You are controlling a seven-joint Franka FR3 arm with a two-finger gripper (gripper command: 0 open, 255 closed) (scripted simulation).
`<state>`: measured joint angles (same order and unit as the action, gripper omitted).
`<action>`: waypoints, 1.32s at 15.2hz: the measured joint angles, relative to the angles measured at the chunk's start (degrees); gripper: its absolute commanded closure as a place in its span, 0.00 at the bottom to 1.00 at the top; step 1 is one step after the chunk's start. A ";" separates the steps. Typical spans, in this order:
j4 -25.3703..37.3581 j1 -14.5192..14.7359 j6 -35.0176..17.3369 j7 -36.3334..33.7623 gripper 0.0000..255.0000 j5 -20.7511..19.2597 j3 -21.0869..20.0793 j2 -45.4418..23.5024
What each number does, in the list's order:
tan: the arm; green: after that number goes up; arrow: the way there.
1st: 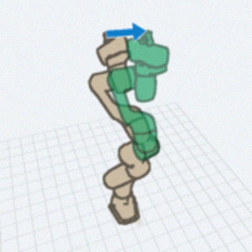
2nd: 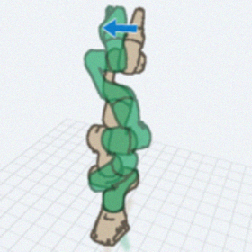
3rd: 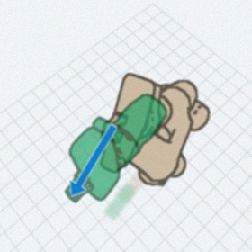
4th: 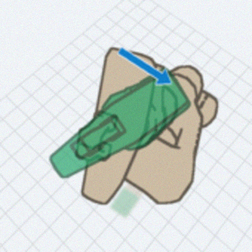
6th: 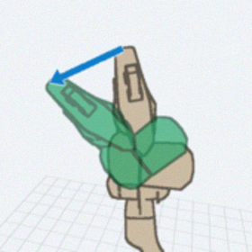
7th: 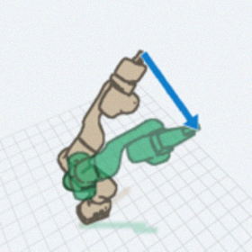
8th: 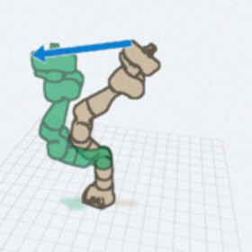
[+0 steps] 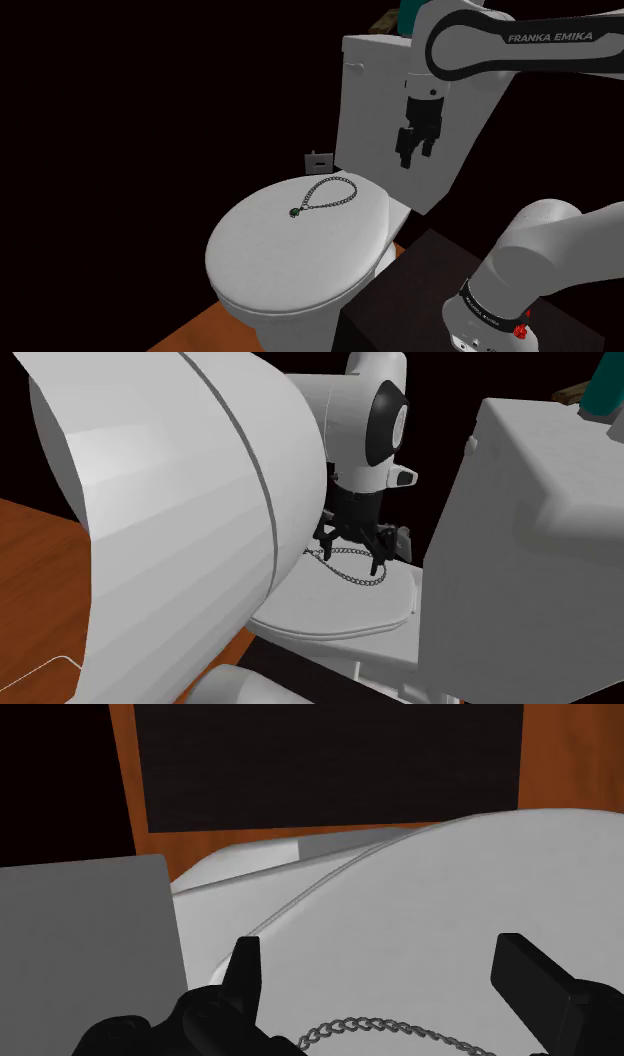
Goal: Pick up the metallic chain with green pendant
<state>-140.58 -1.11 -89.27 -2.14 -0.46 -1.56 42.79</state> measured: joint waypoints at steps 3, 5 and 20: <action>0.25 0.65 -2.40 0.55 0.00 0.09 -0.48 -2.31; -0.61 1.50 -6.18 1.53 0.00 0.05 -1.04 -4.68; 5.20 7.23 -32.89 6.82 0.00 -3.03 -7.18 -32.17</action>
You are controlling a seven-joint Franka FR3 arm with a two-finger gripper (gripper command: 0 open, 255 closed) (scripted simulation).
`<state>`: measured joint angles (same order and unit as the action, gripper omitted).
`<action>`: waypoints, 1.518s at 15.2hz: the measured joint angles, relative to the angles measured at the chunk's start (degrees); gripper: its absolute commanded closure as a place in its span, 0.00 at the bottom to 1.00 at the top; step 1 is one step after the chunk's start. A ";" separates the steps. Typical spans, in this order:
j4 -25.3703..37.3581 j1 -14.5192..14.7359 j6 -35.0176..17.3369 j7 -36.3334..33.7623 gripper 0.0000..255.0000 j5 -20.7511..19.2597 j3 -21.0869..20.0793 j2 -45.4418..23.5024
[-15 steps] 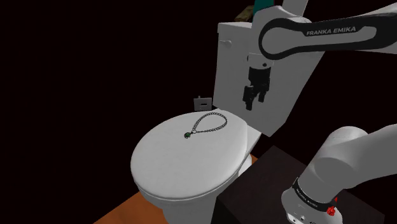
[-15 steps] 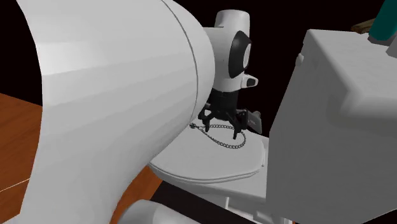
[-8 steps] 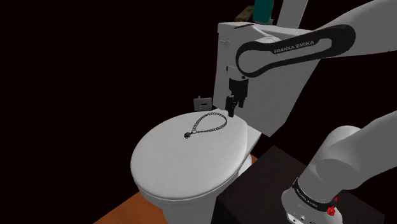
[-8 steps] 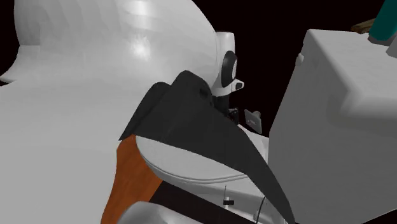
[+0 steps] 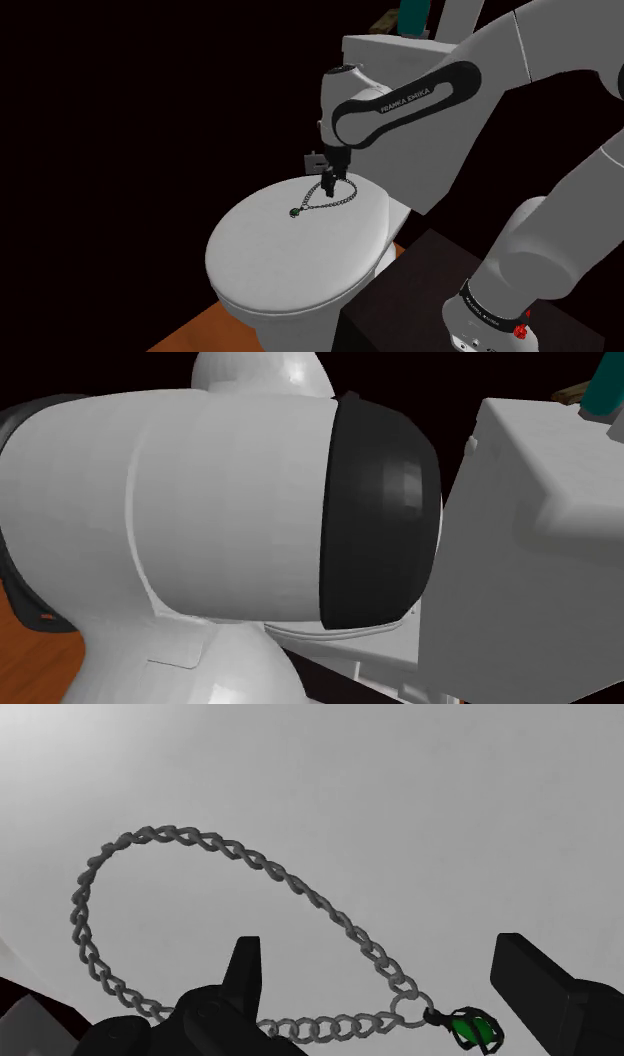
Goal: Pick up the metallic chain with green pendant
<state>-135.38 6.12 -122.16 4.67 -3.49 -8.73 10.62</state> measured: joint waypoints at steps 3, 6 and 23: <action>2.61 0.62 -3.77 1.00 0.00 -1.79 -0.91 -5.46; 4.78 1.87 -7.60 0.54 0.00 -3.94 -2.38 -10.68; 5.22 2.39 -14.08 -1.20 1.00 -6.94 -2.52 -17.45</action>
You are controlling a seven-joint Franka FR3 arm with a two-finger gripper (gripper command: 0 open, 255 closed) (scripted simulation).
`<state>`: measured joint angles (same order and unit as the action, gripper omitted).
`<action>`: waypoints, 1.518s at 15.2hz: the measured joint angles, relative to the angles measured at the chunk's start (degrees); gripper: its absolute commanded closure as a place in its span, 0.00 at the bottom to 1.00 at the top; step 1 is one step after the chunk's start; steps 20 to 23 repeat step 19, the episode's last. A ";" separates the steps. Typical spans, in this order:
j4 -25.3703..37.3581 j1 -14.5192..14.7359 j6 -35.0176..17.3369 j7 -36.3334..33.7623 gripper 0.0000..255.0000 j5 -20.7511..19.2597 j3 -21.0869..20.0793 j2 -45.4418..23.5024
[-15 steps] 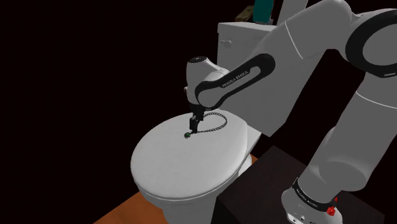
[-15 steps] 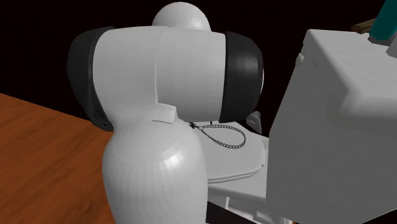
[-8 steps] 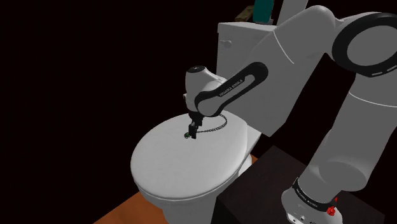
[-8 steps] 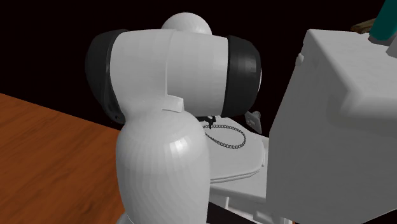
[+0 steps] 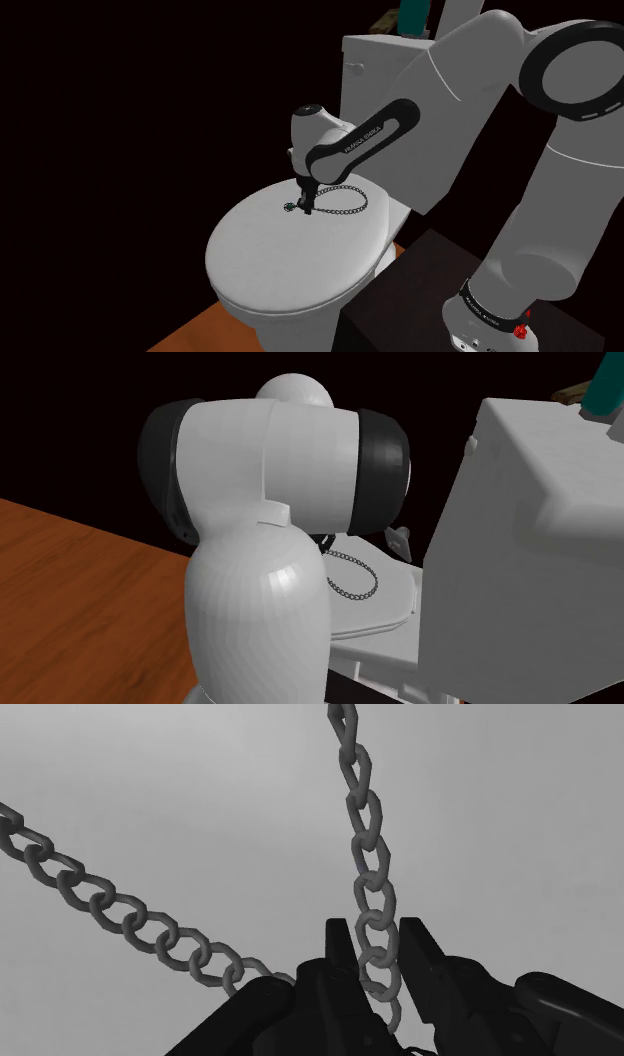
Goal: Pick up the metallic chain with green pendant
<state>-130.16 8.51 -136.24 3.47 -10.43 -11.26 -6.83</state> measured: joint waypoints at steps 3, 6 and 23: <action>-0.01 0.00 0.01 0.00 1.00 0.01 -0.01 0.02; 0.30 -0.07 1.47 0.53 1.00 0.61 -0.09 1.23; 4.09 -0.11 10.61 2.99 1.00 3.23 -0.37 6.89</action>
